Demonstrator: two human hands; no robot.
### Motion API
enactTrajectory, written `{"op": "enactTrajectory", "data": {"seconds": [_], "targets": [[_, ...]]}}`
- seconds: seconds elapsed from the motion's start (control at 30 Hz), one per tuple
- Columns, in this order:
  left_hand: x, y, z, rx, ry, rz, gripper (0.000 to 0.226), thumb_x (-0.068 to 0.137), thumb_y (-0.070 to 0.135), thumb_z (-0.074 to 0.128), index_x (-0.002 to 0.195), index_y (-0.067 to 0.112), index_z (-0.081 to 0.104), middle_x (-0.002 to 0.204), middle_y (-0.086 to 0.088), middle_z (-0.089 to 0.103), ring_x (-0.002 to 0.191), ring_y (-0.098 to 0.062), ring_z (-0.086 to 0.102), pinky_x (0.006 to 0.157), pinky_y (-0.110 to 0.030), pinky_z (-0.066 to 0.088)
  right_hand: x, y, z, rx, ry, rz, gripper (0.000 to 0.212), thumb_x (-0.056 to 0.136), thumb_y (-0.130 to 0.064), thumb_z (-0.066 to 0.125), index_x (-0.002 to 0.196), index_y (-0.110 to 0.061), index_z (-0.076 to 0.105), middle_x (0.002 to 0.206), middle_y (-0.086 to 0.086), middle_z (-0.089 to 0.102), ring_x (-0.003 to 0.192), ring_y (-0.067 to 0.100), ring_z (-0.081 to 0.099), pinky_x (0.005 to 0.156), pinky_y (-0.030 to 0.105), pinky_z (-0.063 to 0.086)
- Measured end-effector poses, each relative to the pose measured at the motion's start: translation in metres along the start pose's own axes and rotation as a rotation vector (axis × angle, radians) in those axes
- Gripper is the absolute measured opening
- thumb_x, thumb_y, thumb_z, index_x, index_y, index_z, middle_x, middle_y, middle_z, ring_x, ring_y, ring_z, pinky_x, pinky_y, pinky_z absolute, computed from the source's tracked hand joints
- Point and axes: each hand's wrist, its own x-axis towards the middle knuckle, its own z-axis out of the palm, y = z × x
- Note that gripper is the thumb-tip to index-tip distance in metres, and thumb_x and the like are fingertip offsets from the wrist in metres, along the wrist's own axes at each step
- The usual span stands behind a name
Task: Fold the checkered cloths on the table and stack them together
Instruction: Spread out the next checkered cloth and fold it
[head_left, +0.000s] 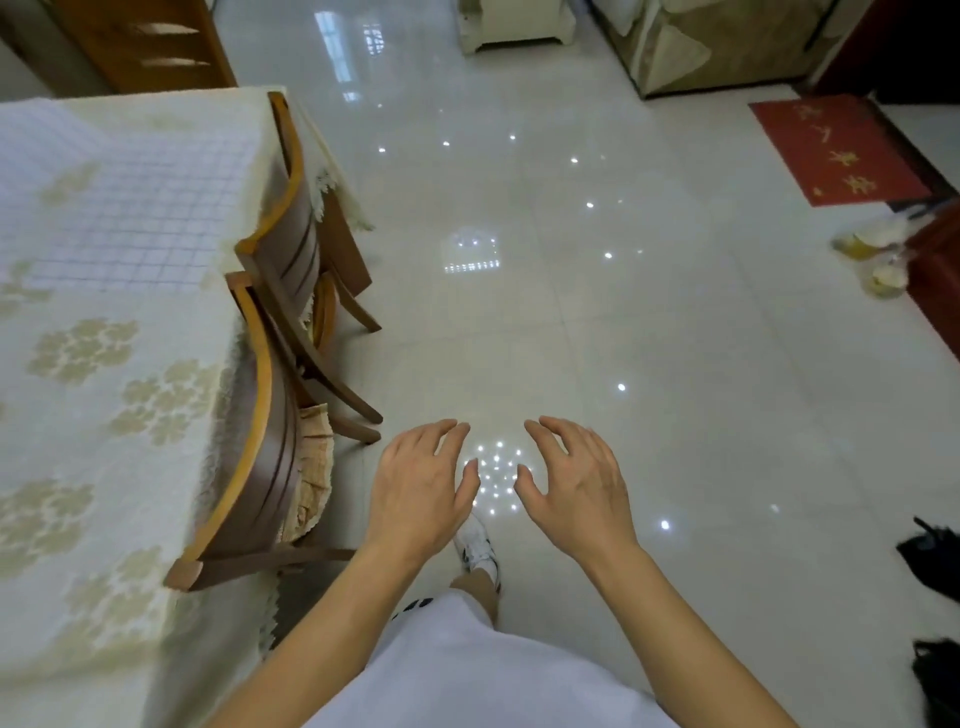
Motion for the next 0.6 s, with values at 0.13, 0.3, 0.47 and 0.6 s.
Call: {"op": "enactTrajectory", "data": {"seconds": [0.13,0.3,0.47,0.6], "targets": [[0.057,-0.037,-0.009,-0.024,0.045,-0.079,0.041,0.097,0.039,0.052,0.130,0.017,0.061,0.127,-0.001,0.065,0.115,-0.018,0.060,0.101,-0.037,0.046,0.084,-0.019,0.016,0.011,-0.018,-0.060,0.046,0.085,-0.034,0.062,0.127,-0.014,0.063,0.124,0.006,0.065,0.113,0.025,0.060,0.100,0.044,0.050],[0.120,-0.074,-0.013,-0.020,0.026,-0.142,0.042,0.098,0.040,0.049,0.132,0.019,0.059,0.131,0.000,0.062,0.119,-0.017,0.058,0.104,-0.038,0.046,0.171,-0.038,0.031,0.035,-0.043,-0.092,0.046,0.086,-0.034,0.063,0.128,-0.014,0.063,0.126,0.006,0.064,0.114,0.025,0.060,0.100,0.043,0.048],[0.169,-0.100,-0.013,-0.027,0.027,-0.193,0.041,0.097,0.039,0.052,0.131,0.018,0.060,0.130,-0.001,0.063,0.118,-0.018,0.059,0.103,-0.038,0.047,0.229,-0.044,0.044,0.026,-0.113,-0.107,0.048,0.087,-0.038,0.056,0.130,-0.015,0.062,0.128,0.006,0.064,0.116,0.025,0.060,0.100,0.046,0.050],[0.209,-0.111,-0.009,-0.035,0.019,-0.235,0.041,0.097,0.040,0.052,0.130,0.019,0.060,0.130,-0.001,0.063,0.118,-0.018,0.059,0.103,-0.038,0.046,0.274,-0.041,0.055,0.023,-0.153,-0.125,0.052,0.089,-0.043,0.046,0.129,-0.015,0.063,0.127,0.006,0.064,0.114,0.026,0.061,0.098,0.047,0.052]]}}
